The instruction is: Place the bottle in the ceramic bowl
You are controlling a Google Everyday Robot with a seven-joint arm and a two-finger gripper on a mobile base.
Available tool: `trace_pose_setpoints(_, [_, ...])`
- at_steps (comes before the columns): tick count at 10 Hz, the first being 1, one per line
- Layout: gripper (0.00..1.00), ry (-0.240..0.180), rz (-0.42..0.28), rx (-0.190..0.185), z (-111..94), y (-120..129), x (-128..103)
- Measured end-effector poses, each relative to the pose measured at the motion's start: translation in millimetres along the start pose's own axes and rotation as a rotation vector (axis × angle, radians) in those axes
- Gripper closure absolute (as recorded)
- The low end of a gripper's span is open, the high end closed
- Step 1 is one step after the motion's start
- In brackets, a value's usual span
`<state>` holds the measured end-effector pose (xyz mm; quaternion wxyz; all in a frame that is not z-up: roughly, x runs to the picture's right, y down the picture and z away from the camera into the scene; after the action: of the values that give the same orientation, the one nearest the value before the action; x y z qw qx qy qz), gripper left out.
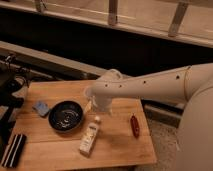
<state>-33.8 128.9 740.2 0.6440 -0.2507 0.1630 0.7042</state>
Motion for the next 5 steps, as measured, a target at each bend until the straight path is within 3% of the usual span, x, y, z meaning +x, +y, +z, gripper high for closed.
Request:
trace_pose_setpoints(1, [0.20,0.003,0.001,0.020,-1.0,-4.8,-0.4])
trace_pose_setpoints(3, [0.20,0.062,0.021,-0.008,9.6,-11.8,-2.7])
trace_pose_setpoints(5, [0.20,0.147,0.029,-0.049,42.5,-10.1,-0.1])
